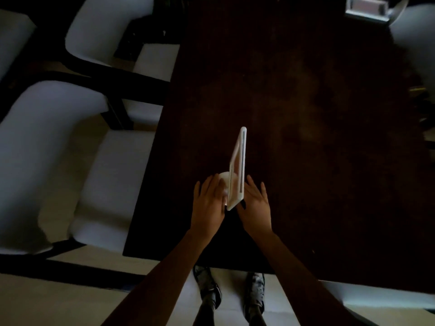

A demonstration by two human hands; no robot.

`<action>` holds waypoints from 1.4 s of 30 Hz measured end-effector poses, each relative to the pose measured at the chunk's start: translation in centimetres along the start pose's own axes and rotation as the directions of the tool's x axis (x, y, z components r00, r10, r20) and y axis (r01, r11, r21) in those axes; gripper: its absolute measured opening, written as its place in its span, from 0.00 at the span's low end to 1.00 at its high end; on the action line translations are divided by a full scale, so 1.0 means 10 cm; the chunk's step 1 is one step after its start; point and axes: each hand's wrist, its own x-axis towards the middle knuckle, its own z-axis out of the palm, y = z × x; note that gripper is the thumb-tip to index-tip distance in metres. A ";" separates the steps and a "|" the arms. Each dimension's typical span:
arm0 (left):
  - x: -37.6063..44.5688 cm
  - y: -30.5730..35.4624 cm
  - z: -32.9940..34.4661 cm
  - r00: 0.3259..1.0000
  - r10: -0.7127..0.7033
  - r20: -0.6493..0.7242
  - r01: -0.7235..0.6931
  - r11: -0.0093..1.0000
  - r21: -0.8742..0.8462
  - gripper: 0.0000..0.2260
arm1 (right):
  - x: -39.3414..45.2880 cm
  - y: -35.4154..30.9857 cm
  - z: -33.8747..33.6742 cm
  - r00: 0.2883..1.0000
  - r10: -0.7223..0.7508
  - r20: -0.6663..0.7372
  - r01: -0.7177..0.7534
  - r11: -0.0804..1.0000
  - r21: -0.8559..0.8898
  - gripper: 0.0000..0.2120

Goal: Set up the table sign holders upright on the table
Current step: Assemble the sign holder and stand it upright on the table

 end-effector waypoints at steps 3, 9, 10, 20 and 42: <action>0.02 0.25 0.06 1.000 0.008 0.029 -0.009 0.999 0.037 0.24 | -0.08 0.18 -0.15 1.000 0.022 -0.002 -0.022 1.000 -0.002 0.20; 0.04 0.67 0.15 0.996 0.041 0.083 -0.044 0.998 0.041 0.28 | -0.19 0.52 -0.40 0.998 0.061 0.022 -0.061 0.998 -0.017 0.21; 0.05 0.74 0.17 0.995 0.047 0.086 -0.051 0.998 0.042 0.28 | -0.22 0.58 -0.44 0.998 0.066 0.016 -0.066 0.998 -0.011 0.21; 0.16 1.40 0.43 0.989 0.091 0.113 -0.093 0.996 0.015 0.26 | -0.38 1.16 -0.84 0.994 0.113 -0.001 -0.113 0.994 -0.016 0.22; 0.42 2.26 0.70 0.993 0.068 0.097 -0.065 0.997 -0.030 0.22 | -0.40 1.89 -1.37 0.988 0.156 0.016 -0.156 0.987 -0.028 0.21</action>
